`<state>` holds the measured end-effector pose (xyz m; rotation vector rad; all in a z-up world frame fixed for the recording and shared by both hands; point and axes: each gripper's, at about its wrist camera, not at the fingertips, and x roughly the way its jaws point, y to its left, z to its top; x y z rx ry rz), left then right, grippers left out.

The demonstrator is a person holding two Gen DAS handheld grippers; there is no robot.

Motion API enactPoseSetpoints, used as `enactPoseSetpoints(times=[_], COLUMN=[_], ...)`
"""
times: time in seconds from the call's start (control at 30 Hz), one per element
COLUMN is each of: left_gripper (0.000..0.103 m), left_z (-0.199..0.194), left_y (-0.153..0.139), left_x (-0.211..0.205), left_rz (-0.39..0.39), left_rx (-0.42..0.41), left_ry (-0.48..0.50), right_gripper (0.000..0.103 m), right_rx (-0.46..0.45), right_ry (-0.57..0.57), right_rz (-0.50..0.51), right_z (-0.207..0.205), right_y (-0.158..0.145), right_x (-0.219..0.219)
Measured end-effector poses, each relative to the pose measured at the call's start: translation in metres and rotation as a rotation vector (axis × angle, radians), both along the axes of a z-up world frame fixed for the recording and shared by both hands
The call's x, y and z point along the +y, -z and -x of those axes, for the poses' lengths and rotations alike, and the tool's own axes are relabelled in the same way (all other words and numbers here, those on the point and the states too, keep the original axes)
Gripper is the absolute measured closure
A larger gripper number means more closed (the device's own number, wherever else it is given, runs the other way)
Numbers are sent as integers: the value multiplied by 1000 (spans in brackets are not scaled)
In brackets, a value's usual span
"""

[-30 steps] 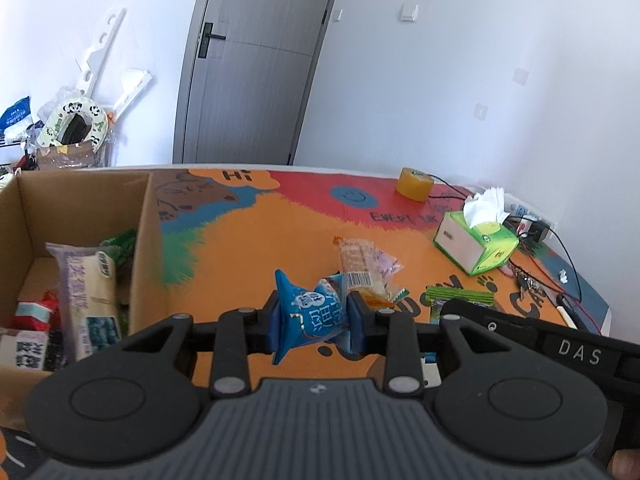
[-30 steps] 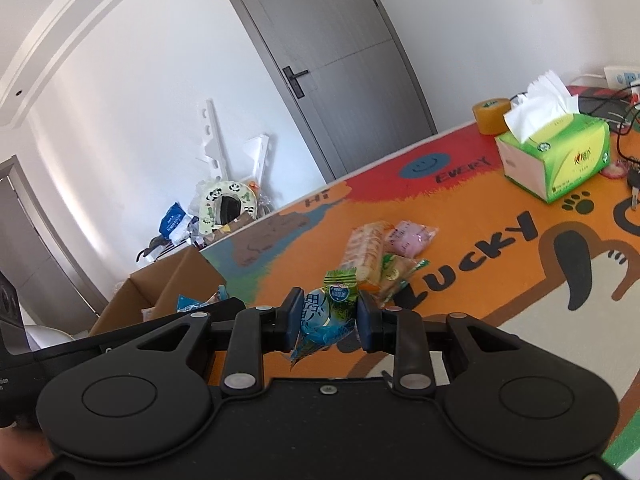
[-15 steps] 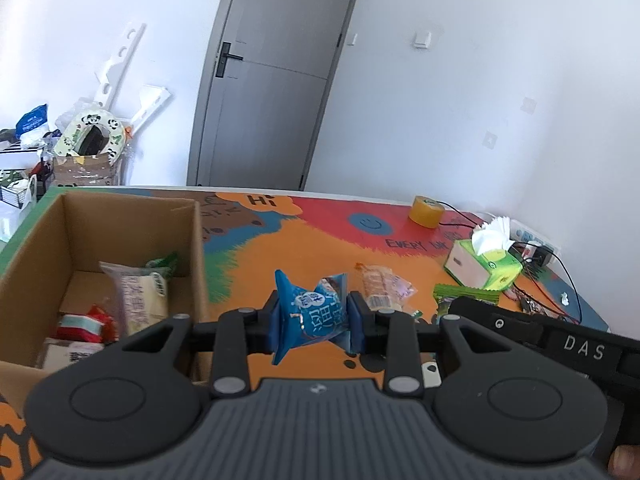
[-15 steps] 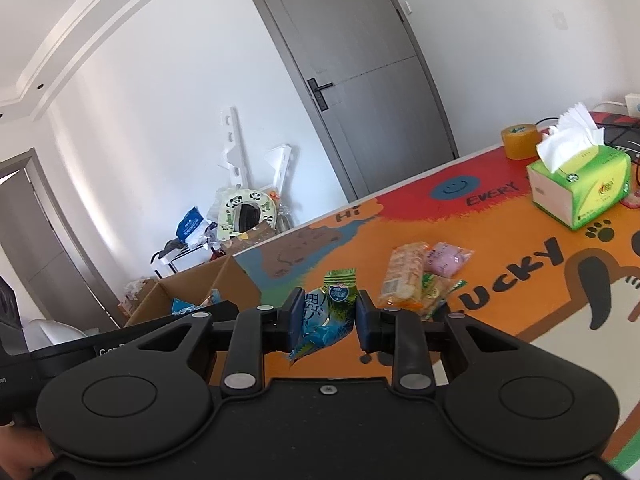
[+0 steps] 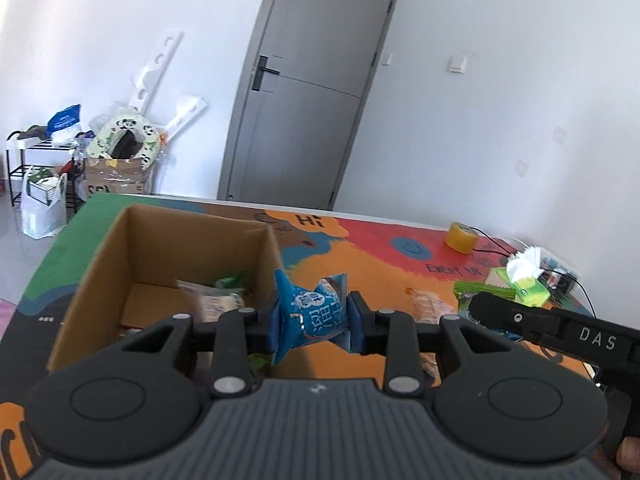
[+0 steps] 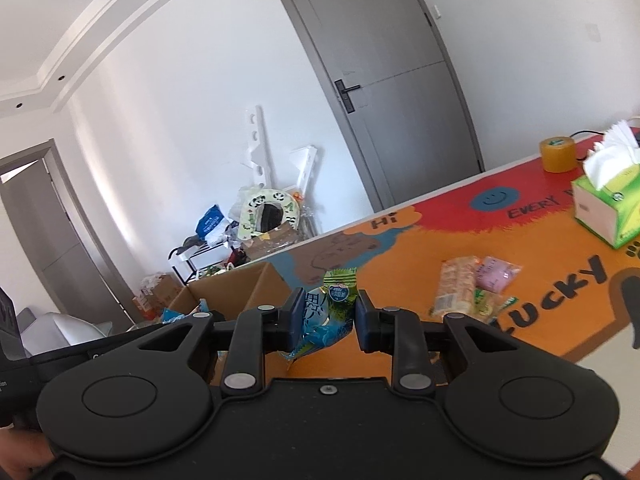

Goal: Organize snacks
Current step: 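Carry both blue packets over the cardboard box with both grippers, then open both grippers to release the blue packets into the box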

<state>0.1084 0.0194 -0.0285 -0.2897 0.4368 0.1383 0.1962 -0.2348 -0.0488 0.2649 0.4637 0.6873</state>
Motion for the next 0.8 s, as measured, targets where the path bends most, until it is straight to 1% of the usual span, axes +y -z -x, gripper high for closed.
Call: enactPoseSetpoints(times=[0.37,0.8], left_gripper=[70,70], left_z=[1,-8], left_y=[4,11], left_x=[37,81], left_rz=[19,40], left_rx=[12,37], left_ry=[-72,-148], right_gripper=[76,77], right_rx=[-3,4], right_ry=[-45,-120], right_rz=[7,17], right_z=[-9,-21], right_y=[-3,-4], right_x=[33,79])
